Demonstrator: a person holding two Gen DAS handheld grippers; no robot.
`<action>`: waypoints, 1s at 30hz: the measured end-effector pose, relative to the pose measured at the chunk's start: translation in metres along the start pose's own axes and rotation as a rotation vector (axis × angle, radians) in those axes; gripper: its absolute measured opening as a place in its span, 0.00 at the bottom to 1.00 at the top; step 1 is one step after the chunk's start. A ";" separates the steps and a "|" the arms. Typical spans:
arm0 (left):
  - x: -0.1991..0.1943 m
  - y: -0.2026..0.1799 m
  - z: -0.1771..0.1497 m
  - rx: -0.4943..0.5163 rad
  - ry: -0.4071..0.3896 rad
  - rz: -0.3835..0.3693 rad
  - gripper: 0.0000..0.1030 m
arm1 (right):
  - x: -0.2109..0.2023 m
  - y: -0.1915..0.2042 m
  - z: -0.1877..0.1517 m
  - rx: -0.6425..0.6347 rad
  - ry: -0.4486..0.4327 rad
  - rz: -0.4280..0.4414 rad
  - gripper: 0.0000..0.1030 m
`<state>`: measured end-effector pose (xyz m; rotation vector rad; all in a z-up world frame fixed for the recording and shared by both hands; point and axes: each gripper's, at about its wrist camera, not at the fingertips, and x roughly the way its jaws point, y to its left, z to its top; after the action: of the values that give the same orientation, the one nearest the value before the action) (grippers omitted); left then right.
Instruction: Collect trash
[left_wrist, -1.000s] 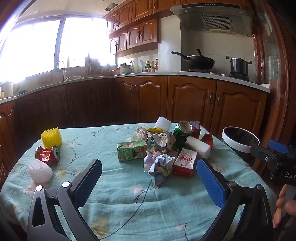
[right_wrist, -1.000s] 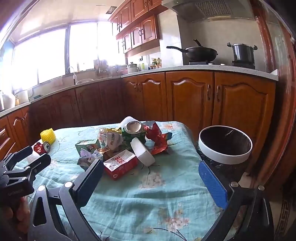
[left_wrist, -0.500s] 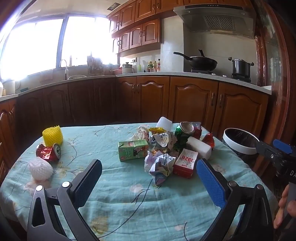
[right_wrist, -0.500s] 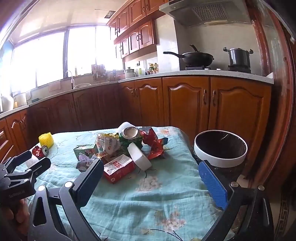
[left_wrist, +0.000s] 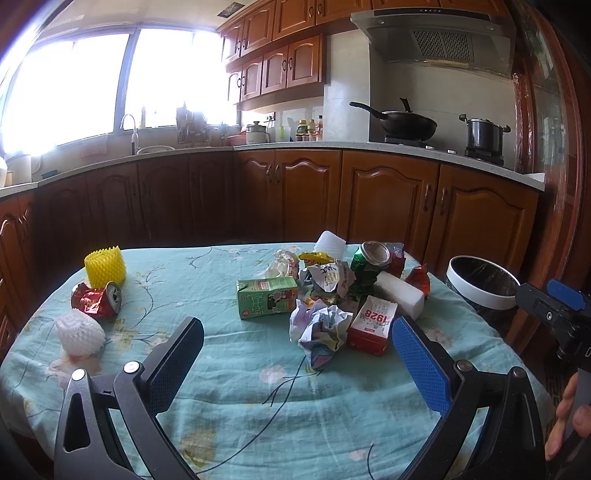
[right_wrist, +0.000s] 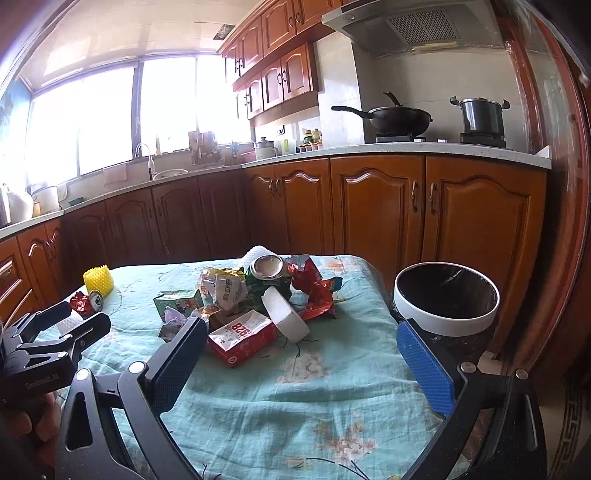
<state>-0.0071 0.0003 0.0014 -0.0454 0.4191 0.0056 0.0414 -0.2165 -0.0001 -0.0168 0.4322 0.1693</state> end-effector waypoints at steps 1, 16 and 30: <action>0.000 -0.001 0.000 0.002 -0.001 0.001 0.99 | 0.000 0.000 0.000 0.001 -0.001 0.003 1.00; 0.003 0.001 -0.001 0.000 0.003 -0.006 0.99 | 0.003 0.001 -0.001 0.000 0.002 0.034 1.00; 0.010 0.000 -0.001 0.001 0.015 -0.002 0.99 | 0.005 0.000 -0.002 0.011 0.012 0.049 1.00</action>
<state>0.0016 -0.0002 -0.0041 -0.0448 0.4345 0.0034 0.0452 -0.2153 -0.0047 0.0031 0.4455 0.2156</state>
